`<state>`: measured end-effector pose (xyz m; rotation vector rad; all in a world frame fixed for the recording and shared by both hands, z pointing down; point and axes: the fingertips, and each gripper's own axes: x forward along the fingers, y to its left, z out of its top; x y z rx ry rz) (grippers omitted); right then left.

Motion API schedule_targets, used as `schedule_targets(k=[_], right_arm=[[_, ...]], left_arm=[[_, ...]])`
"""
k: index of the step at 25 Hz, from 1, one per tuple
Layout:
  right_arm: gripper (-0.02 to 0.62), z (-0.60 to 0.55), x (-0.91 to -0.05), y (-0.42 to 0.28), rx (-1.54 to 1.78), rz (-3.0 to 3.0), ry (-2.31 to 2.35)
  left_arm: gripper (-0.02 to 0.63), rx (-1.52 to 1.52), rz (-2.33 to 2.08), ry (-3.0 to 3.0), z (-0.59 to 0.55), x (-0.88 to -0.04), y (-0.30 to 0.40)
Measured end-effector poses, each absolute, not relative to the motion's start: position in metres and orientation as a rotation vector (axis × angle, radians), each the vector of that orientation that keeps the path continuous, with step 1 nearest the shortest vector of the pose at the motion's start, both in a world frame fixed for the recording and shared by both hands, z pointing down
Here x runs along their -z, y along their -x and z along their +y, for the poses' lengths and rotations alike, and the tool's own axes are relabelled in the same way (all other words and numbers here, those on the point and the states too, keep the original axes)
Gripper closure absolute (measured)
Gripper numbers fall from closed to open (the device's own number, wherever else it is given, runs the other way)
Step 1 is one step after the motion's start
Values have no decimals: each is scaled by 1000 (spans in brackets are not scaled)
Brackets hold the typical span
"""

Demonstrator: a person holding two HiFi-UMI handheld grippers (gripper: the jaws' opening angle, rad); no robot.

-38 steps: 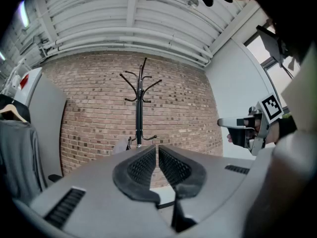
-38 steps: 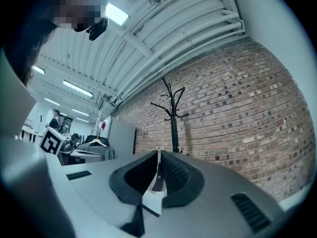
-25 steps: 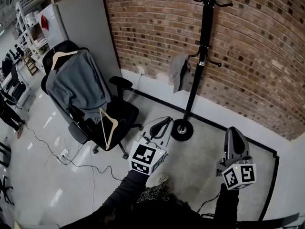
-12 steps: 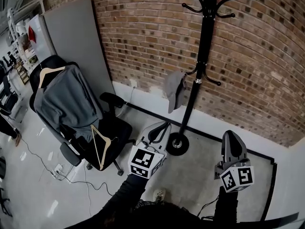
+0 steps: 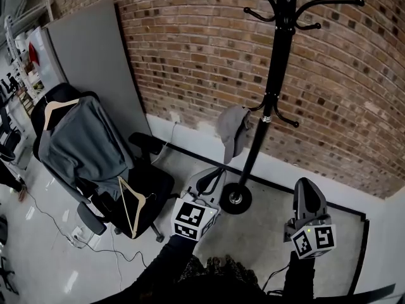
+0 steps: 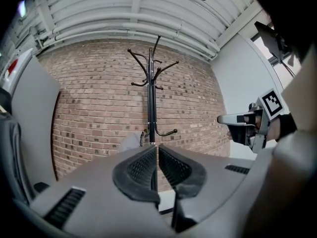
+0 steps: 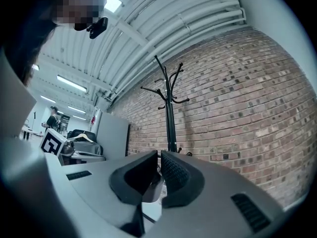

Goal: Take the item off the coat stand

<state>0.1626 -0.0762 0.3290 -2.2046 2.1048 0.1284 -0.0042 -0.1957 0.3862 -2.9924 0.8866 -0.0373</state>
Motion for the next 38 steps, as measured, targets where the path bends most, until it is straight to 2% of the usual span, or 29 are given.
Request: schedule_targets(k=[10, 25, 38], right_arm=[[584, -104, -330, -184, -111, 2160, 2144], [584, -150, -333, -262, -109, 2418, 1868], [584, -174, -354, -255, -27, 2492, 1716]], left_arm=[[598, 87, 964, 2981, -216, -394, -17], [598, 86, 1322, 2847, -221, -401, -81], [598, 214, 1471, 2756, -225, -420, -79]])
